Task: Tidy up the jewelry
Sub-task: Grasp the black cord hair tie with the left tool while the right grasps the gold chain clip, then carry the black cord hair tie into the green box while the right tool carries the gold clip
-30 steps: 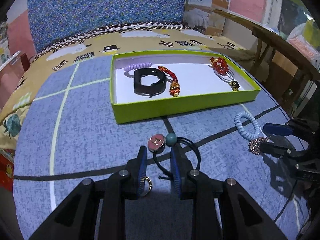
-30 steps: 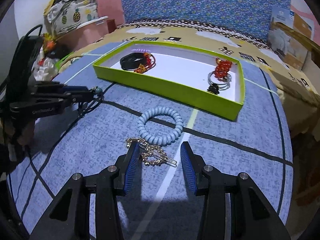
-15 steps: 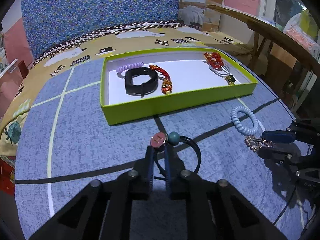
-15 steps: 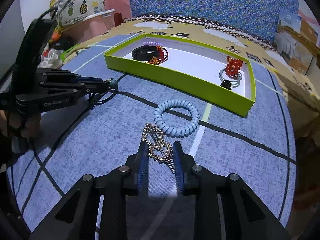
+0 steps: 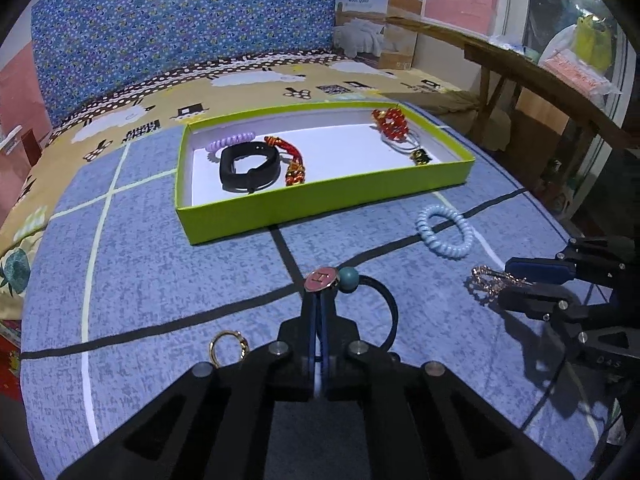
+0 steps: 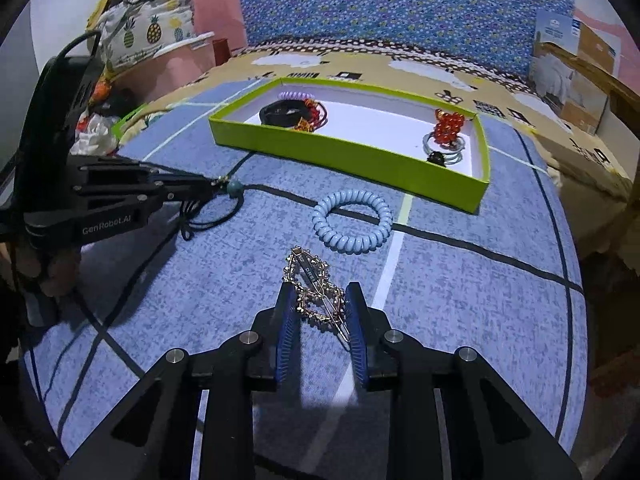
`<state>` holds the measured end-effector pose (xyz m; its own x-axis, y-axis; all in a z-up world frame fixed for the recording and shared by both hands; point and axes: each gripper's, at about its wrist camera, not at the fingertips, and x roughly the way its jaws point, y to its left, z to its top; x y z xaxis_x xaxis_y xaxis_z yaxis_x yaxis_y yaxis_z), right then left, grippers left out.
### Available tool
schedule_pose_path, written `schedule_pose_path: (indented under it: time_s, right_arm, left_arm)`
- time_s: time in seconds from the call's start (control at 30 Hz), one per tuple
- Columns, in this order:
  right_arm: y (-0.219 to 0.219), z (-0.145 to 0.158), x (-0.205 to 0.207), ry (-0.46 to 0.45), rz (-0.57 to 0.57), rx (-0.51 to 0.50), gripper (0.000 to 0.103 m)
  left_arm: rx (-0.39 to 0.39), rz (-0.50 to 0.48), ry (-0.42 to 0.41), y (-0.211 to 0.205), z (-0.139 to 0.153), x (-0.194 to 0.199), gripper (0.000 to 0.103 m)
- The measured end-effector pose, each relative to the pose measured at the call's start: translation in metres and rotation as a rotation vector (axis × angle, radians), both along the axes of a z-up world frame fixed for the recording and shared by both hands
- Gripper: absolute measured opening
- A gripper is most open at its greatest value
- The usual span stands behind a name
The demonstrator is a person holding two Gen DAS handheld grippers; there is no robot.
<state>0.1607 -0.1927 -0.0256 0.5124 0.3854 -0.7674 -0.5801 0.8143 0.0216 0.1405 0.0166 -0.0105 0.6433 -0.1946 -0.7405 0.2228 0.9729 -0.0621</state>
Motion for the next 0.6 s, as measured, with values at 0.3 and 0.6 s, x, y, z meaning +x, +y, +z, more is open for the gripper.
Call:
schedule_pose_path:
  time_s: [0.3, 0.6]
  right_arm:
    - [-0.008, 0.013, -0.009, -0.031, -0.050, 0.051, 0.026]
    - [-0.013, 0.028, -0.013, -0.073, -0.076, 0.076, 0.026]
  left_arm:
    - [-0.046, -0.003, -0.047, 0.004, 0.019, -0.021, 0.002]
    - [-0.053, -0.014, -0.098, 0.002, 0.039, -0.031, 0.002]
